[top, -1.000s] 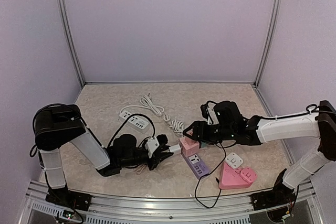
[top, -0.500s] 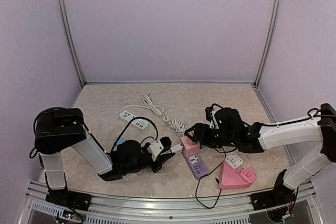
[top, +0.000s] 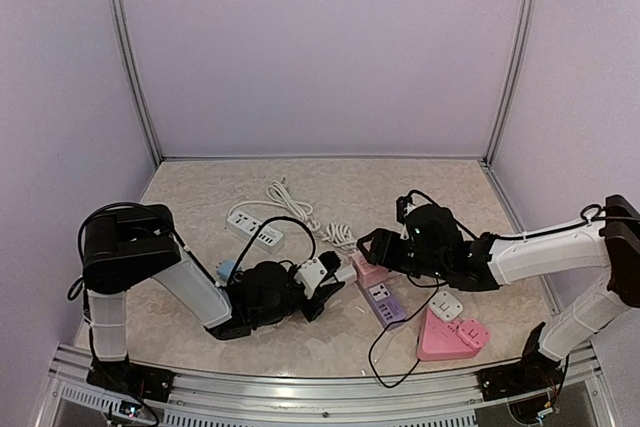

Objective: Insert the plug
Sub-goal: Insert the plug into the socket.

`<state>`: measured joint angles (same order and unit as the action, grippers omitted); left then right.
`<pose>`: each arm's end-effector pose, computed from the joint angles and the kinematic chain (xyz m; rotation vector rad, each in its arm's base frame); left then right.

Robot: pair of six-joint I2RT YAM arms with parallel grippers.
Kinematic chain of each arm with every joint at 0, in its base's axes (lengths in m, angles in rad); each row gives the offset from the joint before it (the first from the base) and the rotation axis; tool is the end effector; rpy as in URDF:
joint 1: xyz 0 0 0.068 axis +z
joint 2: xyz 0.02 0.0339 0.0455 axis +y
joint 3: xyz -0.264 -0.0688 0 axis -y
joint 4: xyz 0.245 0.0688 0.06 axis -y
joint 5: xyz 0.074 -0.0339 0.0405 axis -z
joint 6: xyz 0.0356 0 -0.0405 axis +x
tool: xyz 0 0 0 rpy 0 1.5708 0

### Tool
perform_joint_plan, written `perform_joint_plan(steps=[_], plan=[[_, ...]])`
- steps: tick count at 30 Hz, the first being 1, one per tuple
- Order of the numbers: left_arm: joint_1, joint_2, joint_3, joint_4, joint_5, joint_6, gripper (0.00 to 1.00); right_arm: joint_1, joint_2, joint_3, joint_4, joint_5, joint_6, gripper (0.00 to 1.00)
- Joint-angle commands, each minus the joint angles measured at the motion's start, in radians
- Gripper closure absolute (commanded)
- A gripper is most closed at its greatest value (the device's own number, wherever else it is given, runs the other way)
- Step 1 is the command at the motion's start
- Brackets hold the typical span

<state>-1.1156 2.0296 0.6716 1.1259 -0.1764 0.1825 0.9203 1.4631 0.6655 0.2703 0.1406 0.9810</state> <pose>0.1610 -0.3147 0.0983 1.0006 1.5299 -0.5050 0.1857 0.2358 0.1876 0.1595 2.2488 0.9617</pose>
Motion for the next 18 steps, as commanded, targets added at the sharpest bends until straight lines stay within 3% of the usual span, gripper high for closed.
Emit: perform_joint_plan(steps=[1,11,18], plan=[[0.017,0.013,0.131,-0.062,0.034,-0.02,1.0,0.11,0.072,-0.042,-0.155,-0.308,0.025,0.33],[0.033,-0.028,0.224,-0.164,0.083,0.015,1.0,0.129,0.117,-0.079,-0.055,-0.342,0.049,0.33],[0.039,-0.057,0.322,-0.352,0.153,0.001,1.0,0.13,0.134,-0.094,-0.041,-0.34,0.03,0.34]])
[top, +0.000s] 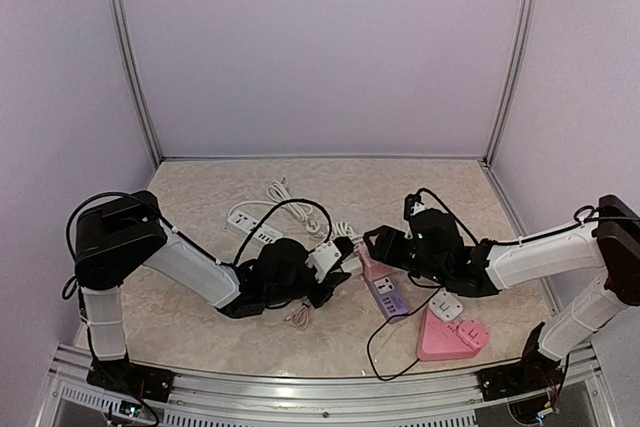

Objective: Insert the plug
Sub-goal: Insert the plug into the socket.

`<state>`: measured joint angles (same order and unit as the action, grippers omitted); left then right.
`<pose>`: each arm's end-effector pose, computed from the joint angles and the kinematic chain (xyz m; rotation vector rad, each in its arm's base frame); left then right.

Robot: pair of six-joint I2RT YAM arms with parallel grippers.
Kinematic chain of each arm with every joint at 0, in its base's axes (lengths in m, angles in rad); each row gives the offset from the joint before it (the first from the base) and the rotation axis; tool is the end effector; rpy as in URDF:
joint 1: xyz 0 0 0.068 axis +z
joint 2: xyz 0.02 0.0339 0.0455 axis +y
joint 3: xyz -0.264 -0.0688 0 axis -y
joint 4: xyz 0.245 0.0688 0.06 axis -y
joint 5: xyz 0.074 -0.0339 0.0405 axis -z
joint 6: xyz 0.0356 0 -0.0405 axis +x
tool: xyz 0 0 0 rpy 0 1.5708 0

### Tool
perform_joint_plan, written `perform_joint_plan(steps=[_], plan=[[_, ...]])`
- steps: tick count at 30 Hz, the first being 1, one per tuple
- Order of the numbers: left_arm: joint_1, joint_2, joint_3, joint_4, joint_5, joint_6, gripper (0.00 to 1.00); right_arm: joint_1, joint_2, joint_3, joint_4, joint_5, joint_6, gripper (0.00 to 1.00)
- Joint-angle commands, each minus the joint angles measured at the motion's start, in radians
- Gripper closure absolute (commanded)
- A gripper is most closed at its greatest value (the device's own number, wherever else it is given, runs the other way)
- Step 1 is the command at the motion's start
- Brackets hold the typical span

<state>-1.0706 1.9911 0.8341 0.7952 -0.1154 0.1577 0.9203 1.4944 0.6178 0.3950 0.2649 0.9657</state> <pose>0.1875 -0.3345 0.1156 1.0660 1.6475 -0.4953 0.1883 0.2321 0.1766 0.2224 2.1473 0.8864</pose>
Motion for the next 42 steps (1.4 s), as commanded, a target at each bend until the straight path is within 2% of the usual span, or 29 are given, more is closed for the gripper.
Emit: perform_joint_plan(steps=[1,9,14,21,26,31,35,42], plan=[[-0.007,-0.022,0.173,-0.041,0.094,0.026,1.0,0.131,0.107,-0.048,-0.156,-0.469,0.041,0.34],[-0.012,-0.034,0.281,-0.185,0.161,0.061,1.0,0.13,0.104,-0.054,-0.169,-0.46,0.004,0.34],[-0.012,-0.034,0.339,-0.209,0.215,0.082,1.0,0.129,0.099,-0.096,-0.108,-0.448,0.028,0.34],[-0.015,-0.009,0.351,-0.242,0.262,0.081,1.0,0.12,0.042,-0.114,-0.127,-0.441,0.029,0.34],[-0.015,-0.055,0.272,-0.258,0.267,0.116,1.0,0.11,-0.061,-0.036,-0.347,-0.352,-0.05,0.32],[-0.005,-0.133,0.204,-0.337,0.293,0.183,1.0,0.1,-0.156,0.017,-0.493,-0.263,-0.079,0.3],[-0.004,-0.18,0.171,-0.39,0.314,0.195,1.0,0.1,-0.171,0.039,-0.541,-0.228,-0.106,0.3],[-0.021,-0.169,0.161,-0.353,0.314,0.192,1.0,0.107,-0.103,0.134,-0.602,-0.207,-0.181,0.25]])
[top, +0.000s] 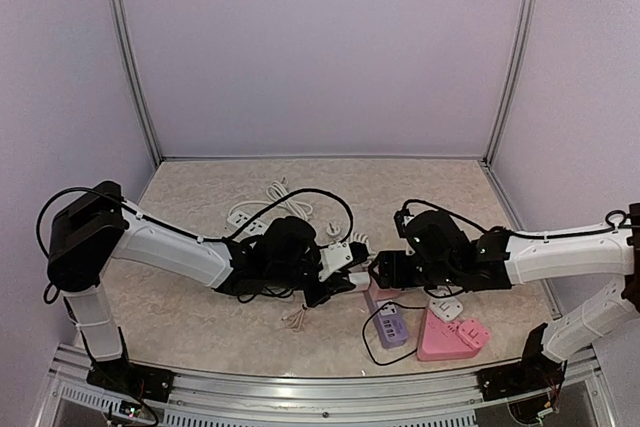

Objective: Insert the plug
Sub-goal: Insert the plug into the socket.

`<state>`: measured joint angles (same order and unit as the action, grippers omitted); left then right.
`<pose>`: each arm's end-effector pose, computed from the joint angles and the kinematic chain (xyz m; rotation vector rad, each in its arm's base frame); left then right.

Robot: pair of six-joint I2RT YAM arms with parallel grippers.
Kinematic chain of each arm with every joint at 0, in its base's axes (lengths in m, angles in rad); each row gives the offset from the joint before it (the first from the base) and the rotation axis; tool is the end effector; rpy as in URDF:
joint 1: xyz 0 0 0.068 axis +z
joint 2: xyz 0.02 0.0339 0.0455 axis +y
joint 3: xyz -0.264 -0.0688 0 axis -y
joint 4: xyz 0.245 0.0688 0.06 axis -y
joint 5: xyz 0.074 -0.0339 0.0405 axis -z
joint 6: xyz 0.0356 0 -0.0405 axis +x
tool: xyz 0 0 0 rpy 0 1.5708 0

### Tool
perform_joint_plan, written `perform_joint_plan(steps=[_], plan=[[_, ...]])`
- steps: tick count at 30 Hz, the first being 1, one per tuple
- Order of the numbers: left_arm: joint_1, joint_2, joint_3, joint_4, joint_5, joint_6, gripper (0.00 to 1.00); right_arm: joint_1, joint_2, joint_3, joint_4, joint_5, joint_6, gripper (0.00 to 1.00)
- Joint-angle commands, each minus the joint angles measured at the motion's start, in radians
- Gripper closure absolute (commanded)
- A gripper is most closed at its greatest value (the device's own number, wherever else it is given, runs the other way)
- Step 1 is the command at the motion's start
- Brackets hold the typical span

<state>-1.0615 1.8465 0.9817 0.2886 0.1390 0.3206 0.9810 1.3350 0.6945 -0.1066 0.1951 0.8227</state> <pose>0.1849 -0.3412 0.1605 1.4636 1.6393 -0.5740 0.1562 0.2210 0.1979 -0.0875 2.4011 0.6769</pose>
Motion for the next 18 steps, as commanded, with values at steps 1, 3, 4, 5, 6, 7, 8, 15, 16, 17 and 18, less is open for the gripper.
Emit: perform_joint_plan(steps=[1,3,4,5,6,7,8,15,16,17,18], plan=[[-0.031,-0.018,0.014,0.158,0.059,0.026,1.0,0.045,0.068,0.074,-0.123,-0.124,-0.047,0.25],[-0.031,-0.002,0.013,0.17,0.055,0.024,1.0,0.046,0.089,0.105,-0.173,-0.093,-0.059,0.26],[-0.033,0.006,0.012,0.179,0.048,0.027,1.0,0.047,0.099,0.117,-0.197,-0.078,-0.061,0.28],[-0.033,0.013,0.01,0.191,0.045,0.029,1.0,0.048,0.11,0.125,-0.215,-0.067,-0.062,0.3],[-0.032,0.023,0.009,0.204,0.033,0.032,1.0,0.049,0.12,0.129,-0.227,-0.059,-0.063,0.33],[-0.034,0.03,0.009,0.216,0.023,0.033,1.0,0.051,0.13,0.128,-0.232,-0.056,-0.062,0.35],[-0.035,0.037,0.009,0.233,0.015,0.032,1.0,0.053,0.141,0.126,-0.231,-0.057,-0.059,0.37],[-0.048,0.067,0.02,0.271,0.002,0.015,1.0,0.098,0.214,0.127,-0.203,-0.052,-0.023,0.48],[-0.049,0.07,0.02,0.271,-0.001,0.014,1.0,0.106,0.221,0.131,-0.2,-0.053,-0.018,0.51],[-0.051,0.073,0.021,0.272,-0.004,0.012,1.0,0.113,0.228,0.134,-0.196,-0.057,-0.013,0.56],[-0.052,0.075,0.021,0.273,-0.01,0.011,1.0,0.121,0.237,0.135,-0.19,-0.06,-0.008,0.6]])
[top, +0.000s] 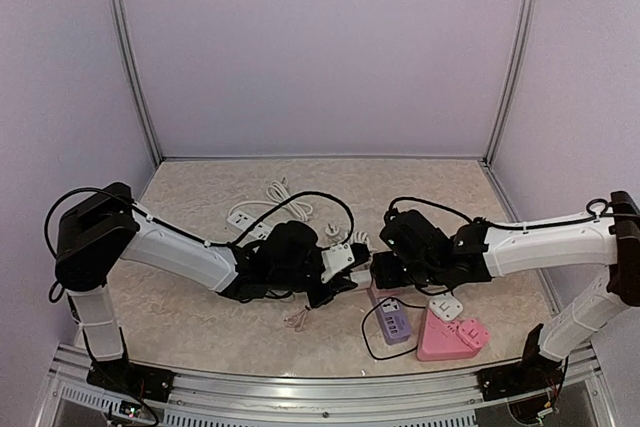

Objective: Insert the plug
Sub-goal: Insert the plug into the socket.

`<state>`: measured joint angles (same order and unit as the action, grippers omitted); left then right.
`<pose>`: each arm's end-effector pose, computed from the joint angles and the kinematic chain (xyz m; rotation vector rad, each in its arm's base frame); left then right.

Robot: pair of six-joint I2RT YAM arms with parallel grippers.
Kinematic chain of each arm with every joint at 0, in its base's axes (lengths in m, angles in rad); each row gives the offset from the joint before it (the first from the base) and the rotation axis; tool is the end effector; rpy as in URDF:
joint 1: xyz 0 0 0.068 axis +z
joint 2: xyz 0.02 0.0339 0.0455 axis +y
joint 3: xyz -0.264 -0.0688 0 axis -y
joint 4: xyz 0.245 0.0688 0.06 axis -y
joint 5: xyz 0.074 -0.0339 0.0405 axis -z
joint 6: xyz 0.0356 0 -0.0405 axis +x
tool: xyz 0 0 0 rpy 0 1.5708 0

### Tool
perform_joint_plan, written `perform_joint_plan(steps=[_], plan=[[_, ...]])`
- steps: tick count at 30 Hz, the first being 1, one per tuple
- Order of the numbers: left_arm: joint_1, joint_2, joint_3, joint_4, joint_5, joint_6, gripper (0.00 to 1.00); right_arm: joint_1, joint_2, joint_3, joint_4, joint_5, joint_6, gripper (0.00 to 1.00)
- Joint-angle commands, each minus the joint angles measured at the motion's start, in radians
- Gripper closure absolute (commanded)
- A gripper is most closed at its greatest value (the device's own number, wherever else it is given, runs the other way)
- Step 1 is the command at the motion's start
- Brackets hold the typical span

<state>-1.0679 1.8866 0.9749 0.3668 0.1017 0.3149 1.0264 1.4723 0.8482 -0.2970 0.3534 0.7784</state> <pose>0.1863 -0.3461 0.1508 1.4261 1.6258 -0.5500 0.1622 0.2442 0.1962 -0.1565 2.4450 0.3758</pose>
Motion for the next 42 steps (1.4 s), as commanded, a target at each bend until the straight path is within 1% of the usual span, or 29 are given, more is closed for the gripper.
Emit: perform_joint_plan(steps=[1,6,8,10,13,14,15,22,24,28,31,36,39,42], plan=[[-0.048,0.035,0.03,0.198,0.02,0.015,1.0,0.086,0.105,-0.016,0.008,-0.224,0.041,0.64],[-0.053,0.049,0.056,0.259,-0.026,0.023,1.0,0.105,0.124,-0.041,0.094,-0.288,0.09,0.85],[-0.055,0.057,0.067,0.301,-0.037,0.038,1.0,0.108,0.122,-0.065,0.12,-0.302,0.112,0.86],[-0.058,0.061,0.073,0.339,-0.017,0.064,1.0,0.107,0.114,-0.089,0.139,-0.306,0.123,0.87],[-0.058,0.06,0.088,0.336,0.02,0.065,1.0,0.109,0.105,-0.093,0.129,-0.308,0.109,0.9],[-0.057,0.061,0.097,0.33,0.033,0.057,1.0,0.11,0.106,-0.093,0.127,-0.315,0.099,0.94],[-0.057,0.064,0.106,0.324,0.052,0.051,1.0,0.114,0.109,-0.095,0.129,-0.319,0.089,1.0],[-0.049,0.114,0.171,0.256,0.198,0.011,1.0,0.153,0.132,-0.107,0.156,-0.395,0.028,1.0],[-0.047,0.133,0.19,0.252,0.218,0.017,1.0,0.158,0.125,-0.107,0.154,-0.397,0.015,1.0],[-0.038,0.146,0.228,0.221,0.229,-0.016,1.0,0.159,0.085,-0.125,0.164,-0.397,0.001,1.0],[-0.028,0.126,0.233,0.215,0.234,-0.024,1.0,0.157,0.048,-0.155,0.185,-0.385,0.013,1.0],[-0.029,0.095,0.21,0.184,0.22,0.015,1.0,0.142,-0.019,-0.188,0.13,-0.323,0.041,1.0],[-0.027,0.068,0.188,0.167,0.205,0.041,1.0,0.136,-0.052,-0.174,0.085,-0.292,0.028,1.0],[-0.032,0.05,0.175,0.129,0.216,0.07,1.0,0.135,-0.07,-0.148,0.042,-0.271,-0.001,0.76]])
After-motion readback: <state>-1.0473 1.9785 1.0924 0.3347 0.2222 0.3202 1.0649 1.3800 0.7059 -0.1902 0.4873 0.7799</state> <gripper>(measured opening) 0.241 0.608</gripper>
